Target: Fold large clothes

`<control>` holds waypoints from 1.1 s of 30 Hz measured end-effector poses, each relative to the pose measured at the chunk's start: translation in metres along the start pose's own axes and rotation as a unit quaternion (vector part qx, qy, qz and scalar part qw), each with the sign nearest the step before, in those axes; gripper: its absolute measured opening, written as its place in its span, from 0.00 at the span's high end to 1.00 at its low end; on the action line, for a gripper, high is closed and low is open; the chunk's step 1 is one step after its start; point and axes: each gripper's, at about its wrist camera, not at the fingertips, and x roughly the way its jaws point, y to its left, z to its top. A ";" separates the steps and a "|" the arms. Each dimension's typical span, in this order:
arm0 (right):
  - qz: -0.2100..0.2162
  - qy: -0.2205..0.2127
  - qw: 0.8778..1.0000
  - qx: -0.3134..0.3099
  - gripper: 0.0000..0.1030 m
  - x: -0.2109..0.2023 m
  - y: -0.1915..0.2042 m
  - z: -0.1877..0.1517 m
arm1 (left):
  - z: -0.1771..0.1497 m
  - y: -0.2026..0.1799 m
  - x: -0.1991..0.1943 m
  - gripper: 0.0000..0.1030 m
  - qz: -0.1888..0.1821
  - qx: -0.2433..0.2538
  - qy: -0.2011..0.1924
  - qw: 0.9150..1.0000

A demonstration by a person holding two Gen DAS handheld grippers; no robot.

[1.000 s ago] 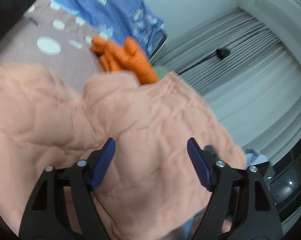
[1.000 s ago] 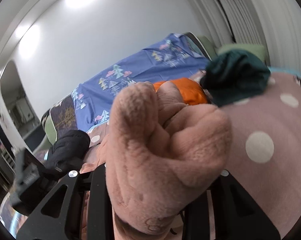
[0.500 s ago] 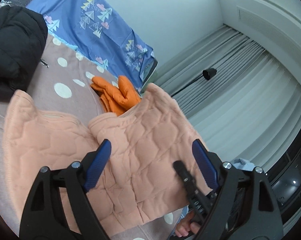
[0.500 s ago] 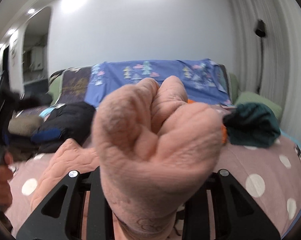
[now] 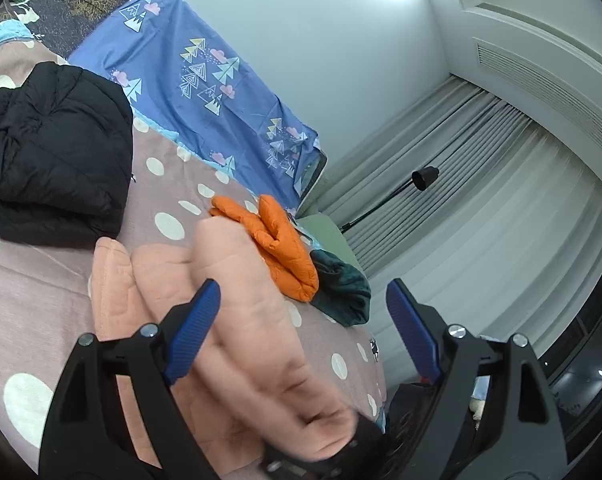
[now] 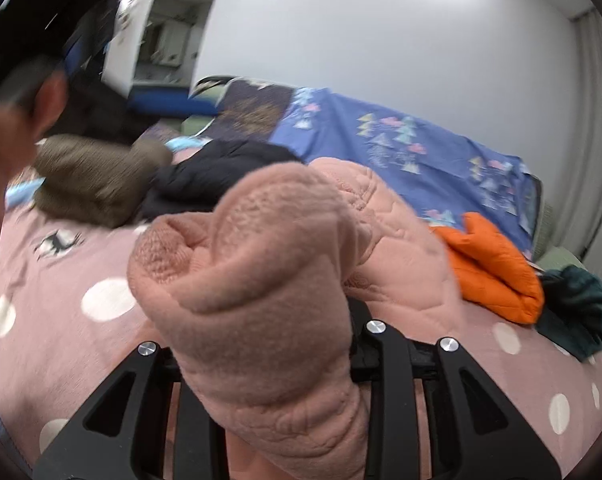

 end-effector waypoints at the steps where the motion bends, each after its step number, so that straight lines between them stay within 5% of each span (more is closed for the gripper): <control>1: 0.005 0.002 1.000 -0.004 0.70 0.001 0.006 -0.002 | 0.000 0.000 -0.001 0.16 0.002 0.002 0.002 1.000; 10: 0.019 0.014 0.998 -0.059 0.67 0.005 0.042 -0.016 | 0.000 -0.005 0.033 0.15 0.014 0.019 0.060 0.998; 15: 0.052 0.008 0.995 -0.088 0.46 -0.001 0.051 -0.024 | 0.010 -0.021 0.094 0.16 0.094 0.084 0.152 0.980; 19: 0.101 0.011 0.993 -0.059 0.39 -0.012 0.041 -0.022 | 0.008 -0.016 0.134 0.17 0.127 0.104 0.184 0.969; 23: 0.156 0.017 0.987 -0.044 0.31 -0.042 0.016 -0.034 | -0.006 0.012 0.156 0.40 0.178 0.106 0.195 0.959; 25: 0.227 0.028 0.973 -0.028 0.31 -0.063 -0.002 -0.043 | -0.013 0.014 0.154 0.44 0.197 0.129 0.189 0.953; 26: 0.255 0.033 0.966 -0.008 0.34 -0.069 -0.012 -0.044 | -0.016 0.011 0.153 0.44 0.203 0.150 0.184 0.950; 28: 0.293 0.029 0.954 0.062 0.56 -0.078 -0.049 -0.039 | -0.022 0.004 0.148 0.42 0.216 0.192 0.175 0.941; 29: 0.283 0.023 0.954 0.094 0.75 -0.079 -0.066 -0.034 | -0.025 0.003 0.146 0.42 0.220 0.206 0.172 0.938; 30: 0.267 0.015 0.955 0.129 0.84 -0.077 -0.084 -0.029 | -0.027 0.003 0.143 0.42 0.224 0.214 0.167 0.936; 33: 0.187 0.001 0.957 0.223 0.90 -0.053 -0.135 -0.006 | -0.031 0.003 0.138 0.42 0.231 0.223 0.159 0.934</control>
